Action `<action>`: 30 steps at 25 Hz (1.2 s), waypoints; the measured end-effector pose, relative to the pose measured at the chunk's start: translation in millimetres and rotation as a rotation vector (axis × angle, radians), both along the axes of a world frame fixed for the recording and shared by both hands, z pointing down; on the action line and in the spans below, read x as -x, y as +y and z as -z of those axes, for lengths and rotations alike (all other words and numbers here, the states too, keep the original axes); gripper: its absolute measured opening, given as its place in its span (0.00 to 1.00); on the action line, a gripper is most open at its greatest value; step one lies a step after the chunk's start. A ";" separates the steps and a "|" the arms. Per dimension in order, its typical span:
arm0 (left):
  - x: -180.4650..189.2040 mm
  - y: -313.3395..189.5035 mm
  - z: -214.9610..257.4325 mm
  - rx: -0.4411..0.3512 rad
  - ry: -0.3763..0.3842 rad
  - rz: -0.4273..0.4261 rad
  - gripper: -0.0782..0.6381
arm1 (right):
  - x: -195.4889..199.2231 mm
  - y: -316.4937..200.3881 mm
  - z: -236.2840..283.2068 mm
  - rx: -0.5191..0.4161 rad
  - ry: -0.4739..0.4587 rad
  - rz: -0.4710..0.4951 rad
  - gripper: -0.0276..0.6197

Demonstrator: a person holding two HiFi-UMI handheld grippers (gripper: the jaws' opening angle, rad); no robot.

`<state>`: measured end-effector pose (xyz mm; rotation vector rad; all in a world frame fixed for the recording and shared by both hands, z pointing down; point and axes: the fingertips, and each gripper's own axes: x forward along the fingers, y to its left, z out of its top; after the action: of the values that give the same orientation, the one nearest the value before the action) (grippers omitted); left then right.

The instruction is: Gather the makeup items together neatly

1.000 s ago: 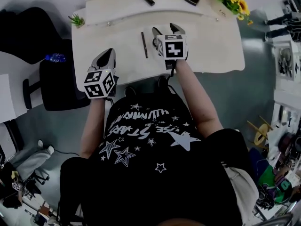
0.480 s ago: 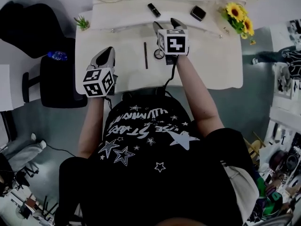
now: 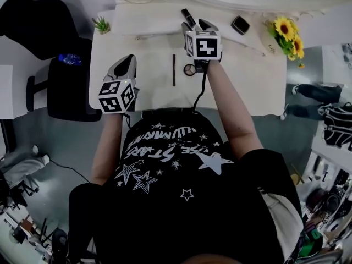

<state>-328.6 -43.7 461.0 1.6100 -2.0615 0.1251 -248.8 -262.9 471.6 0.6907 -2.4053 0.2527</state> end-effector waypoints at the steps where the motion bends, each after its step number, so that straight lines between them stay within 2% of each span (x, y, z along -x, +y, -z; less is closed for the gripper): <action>1: 1.1 0.5 -0.7 0.002 0.001 0.005 0.11 | 2.1 -1.2 -1.4 0.000 0.002 0.003 0.42; 8: 6.5 4.7 -4.8 0.011 0.010 0.029 0.11 | 8.3 -7.0 -8.0 0.002 0.036 0.005 0.33; 11: 7.6 6.1 -6.3 0.013 0.012 0.033 0.11 | 6.7 -8.6 -9.5 0.003 0.058 -0.007 0.25; 16: 9.4 7.9 -7.0 0.009 0.014 0.036 0.11 | 6.7 -8.5 -10.9 0.007 0.063 -0.006 0.24; 30: 10.4 12.5 0.0 -0.020 0.012 -0.003 0.11 | -2.8 -1.0 9.8 -0.020 -0.004 -0.040 0.24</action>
<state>-338.9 -31.2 461.0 1.6217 -2.0573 0.0956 -246.0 -263.9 461.7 0.7490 -2.4030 0.2475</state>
